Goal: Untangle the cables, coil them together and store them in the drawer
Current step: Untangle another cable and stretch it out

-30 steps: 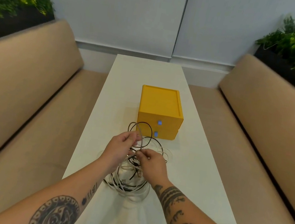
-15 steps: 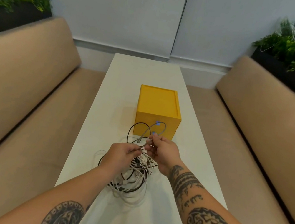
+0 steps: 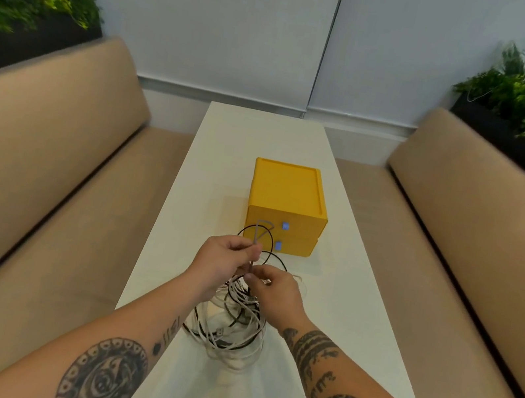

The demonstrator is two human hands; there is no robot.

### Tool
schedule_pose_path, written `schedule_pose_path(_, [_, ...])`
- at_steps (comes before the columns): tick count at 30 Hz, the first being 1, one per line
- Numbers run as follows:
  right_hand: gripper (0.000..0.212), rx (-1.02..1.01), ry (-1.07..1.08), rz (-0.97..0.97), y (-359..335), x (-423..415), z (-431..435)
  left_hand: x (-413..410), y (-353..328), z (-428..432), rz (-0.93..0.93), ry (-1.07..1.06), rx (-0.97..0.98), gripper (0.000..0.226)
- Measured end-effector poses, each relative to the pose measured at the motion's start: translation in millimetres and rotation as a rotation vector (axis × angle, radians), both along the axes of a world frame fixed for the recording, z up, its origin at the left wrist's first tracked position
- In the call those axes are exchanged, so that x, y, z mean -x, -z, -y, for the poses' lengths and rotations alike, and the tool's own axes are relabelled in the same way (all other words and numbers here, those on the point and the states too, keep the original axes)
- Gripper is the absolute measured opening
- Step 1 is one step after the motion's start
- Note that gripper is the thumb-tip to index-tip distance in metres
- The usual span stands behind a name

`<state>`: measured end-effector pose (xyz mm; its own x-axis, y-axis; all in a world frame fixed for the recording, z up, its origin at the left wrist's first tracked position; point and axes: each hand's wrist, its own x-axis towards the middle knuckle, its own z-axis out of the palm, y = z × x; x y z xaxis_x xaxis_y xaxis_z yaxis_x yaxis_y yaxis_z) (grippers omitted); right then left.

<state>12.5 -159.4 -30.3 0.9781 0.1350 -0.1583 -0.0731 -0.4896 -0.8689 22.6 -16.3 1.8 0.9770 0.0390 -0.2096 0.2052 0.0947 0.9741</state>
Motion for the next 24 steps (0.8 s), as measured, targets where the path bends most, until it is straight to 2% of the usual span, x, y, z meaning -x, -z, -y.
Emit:
schedule_pose_path(3, [0.017, 0.048, 0.012, 0.043, -3.1, -6.0, -2.9, 1.6, 2.8, -7.2, 0.02, -0.006, -0.004, 0.015])
schedule_pose_path(6, [0.016, -0.048, 0.101, 0.03, -9.8, -17.6, -1.8, 3.9, 13.6, -15.0, 0.029, 0.02, -0.12, 0.015])
schedule_pose_path(10, [0.021, -0.374, 0.19, -0.127, -22.9, -27.0, -2.1, 13.2, 38.8, -14.1, 0.03, 0.237, -0.464, 0.028])
schedule_pose_path(12, [0.02, -0.537, 0.217, -0.201, -35.1, -27.8, -2.5, 13.9, 45.9, -9.5, 0.021, 0.216, -0.594, 0.027])
schedule_pose_path(16, [0.019, -0.674, 0.232, -0.246, -44.3, -29.2, 4.8, 11.1, 51.9, -5.4, 0.008, 0.09, -0.636, 0.021])
schedule_pose_path(19, [0.021, -0.667, 0.258, -0.239, -39.0, -26.9, 14.0, 8.4, 53.6, -5.0, 0.057, 0.043, -0.639, 0.02])
schedule_pose_path(24, [0.028, -0.557, 0.322, -0.201, -23.0, -17.4, 24.3, 0.0, 46.3, -2.3, 0.045, -0.044, -0.495, 0.01])
